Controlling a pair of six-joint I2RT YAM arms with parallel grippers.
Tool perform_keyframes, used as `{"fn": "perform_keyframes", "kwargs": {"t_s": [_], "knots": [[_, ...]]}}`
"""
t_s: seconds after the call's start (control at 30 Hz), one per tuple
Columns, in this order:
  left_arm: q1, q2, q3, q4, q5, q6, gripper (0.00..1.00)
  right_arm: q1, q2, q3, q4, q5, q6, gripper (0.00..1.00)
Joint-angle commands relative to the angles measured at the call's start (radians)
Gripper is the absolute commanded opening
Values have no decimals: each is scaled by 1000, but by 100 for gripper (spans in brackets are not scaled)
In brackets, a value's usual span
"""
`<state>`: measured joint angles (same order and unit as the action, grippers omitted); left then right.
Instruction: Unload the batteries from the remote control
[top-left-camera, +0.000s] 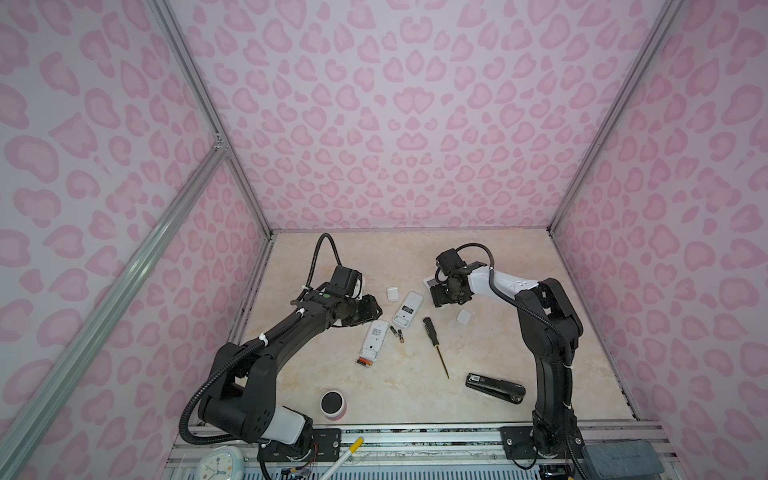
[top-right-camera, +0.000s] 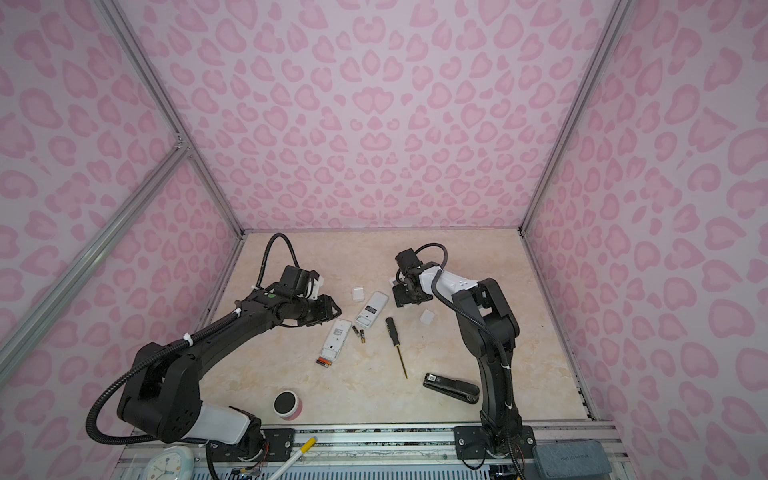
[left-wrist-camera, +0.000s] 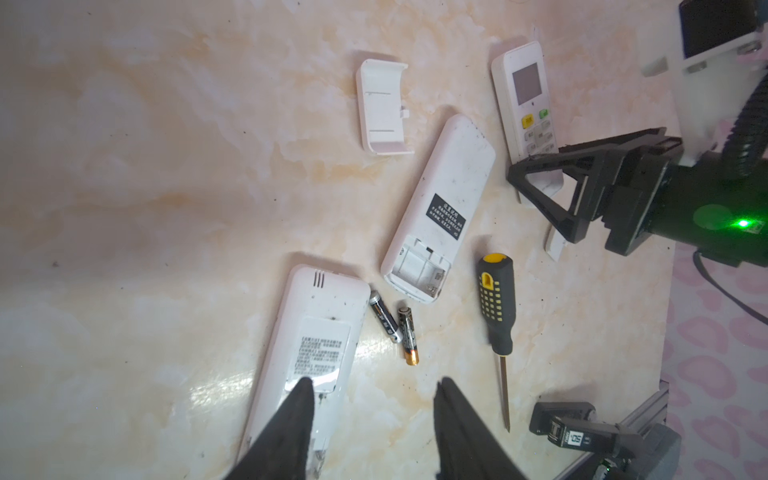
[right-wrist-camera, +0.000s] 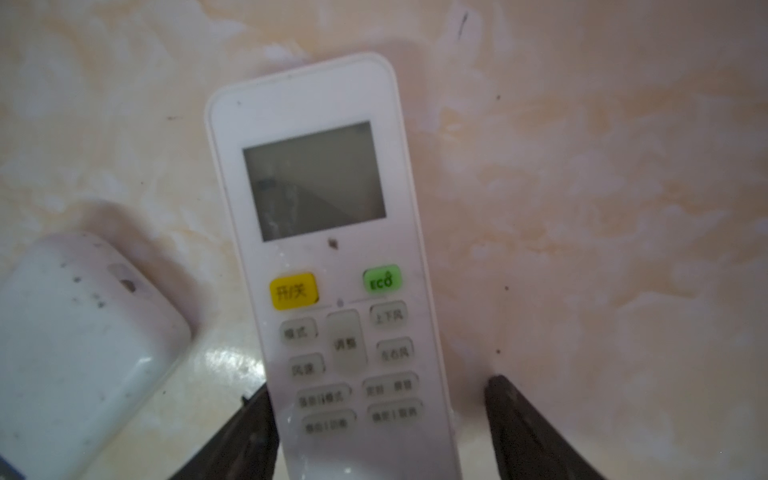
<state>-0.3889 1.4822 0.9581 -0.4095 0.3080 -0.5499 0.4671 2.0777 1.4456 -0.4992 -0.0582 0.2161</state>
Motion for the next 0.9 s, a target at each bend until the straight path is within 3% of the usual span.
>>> {"fn": "perform_keyframes", "kwargs": {"t_s": [0.0,0.13,0.27,0.5,0.87], "knots": [[1,22,23,19,16,-2,51,0,25,-12,18,-69,-9,67],[1,44,46,21,20,-5,51,1,18,-25,42,-93,-21,47],[1,69,57,31,25,-11,50,6,-4,-49,59,-111,-12,37],[1,55,53,55,46,-40,50,26,-109,-158,133,-122,27,29],[1,-96,-28,120,48,-93,50,87,-312,-252,203,-110,62,21]]}}
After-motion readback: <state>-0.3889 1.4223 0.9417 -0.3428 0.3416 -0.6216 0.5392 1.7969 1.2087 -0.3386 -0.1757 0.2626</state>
